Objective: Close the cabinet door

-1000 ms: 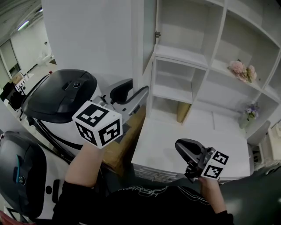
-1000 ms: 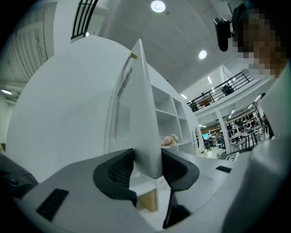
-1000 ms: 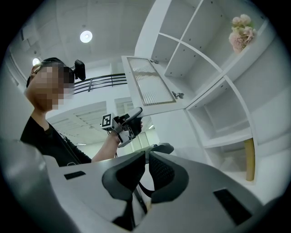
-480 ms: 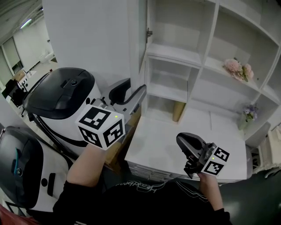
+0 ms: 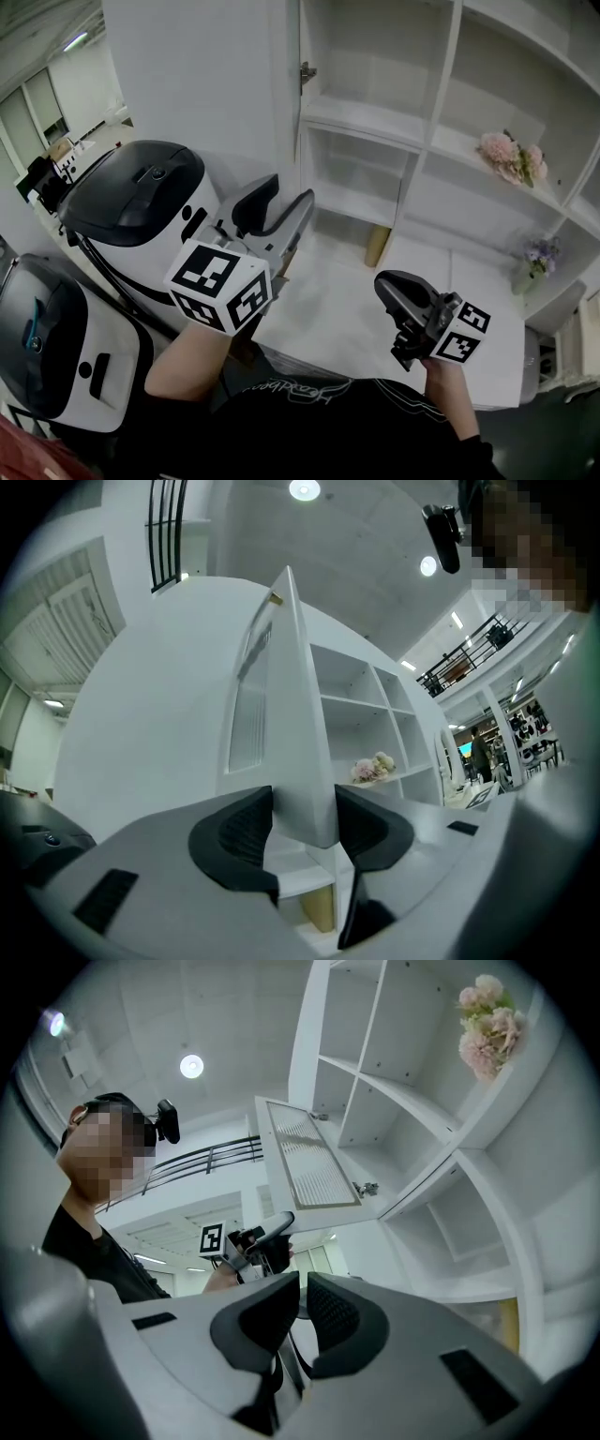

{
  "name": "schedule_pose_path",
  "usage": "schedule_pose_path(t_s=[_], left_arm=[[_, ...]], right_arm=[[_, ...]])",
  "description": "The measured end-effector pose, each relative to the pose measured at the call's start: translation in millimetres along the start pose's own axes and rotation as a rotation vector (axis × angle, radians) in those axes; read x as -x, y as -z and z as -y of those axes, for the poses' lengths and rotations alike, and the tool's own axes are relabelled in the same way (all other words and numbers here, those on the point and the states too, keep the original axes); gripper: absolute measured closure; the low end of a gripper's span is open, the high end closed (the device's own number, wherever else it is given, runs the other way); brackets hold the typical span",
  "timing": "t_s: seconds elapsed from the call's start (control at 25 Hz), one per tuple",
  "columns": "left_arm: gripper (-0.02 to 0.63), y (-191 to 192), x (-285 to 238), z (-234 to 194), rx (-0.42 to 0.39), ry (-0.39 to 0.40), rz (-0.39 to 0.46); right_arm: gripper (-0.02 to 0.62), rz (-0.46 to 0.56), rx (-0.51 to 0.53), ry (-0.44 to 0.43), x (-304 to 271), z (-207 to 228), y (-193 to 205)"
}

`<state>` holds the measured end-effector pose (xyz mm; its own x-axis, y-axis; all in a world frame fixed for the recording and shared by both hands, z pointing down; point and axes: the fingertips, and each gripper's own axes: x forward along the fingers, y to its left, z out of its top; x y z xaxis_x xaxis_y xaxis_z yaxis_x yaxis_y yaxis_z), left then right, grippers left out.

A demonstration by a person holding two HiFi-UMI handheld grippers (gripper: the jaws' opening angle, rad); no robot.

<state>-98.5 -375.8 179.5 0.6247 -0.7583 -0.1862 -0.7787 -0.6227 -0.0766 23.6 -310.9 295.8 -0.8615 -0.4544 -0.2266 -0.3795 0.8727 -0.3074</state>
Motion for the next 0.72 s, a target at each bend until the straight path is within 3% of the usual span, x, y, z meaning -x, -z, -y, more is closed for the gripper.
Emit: schedule_pose_path(t_s=[0.24, 0.72], left_arm=[[0.387, 3, -21, 21, -0.032, -0.048, -0.014], [0.369, 11, -68, 58, -0.081, -0.184, 0.014]], right_arm=[[0.548, -0.01, 0.014, -0.068, 12, 15, -17], [0.548, 0.007, 0.007, -0.08, 68, 52, -39]])
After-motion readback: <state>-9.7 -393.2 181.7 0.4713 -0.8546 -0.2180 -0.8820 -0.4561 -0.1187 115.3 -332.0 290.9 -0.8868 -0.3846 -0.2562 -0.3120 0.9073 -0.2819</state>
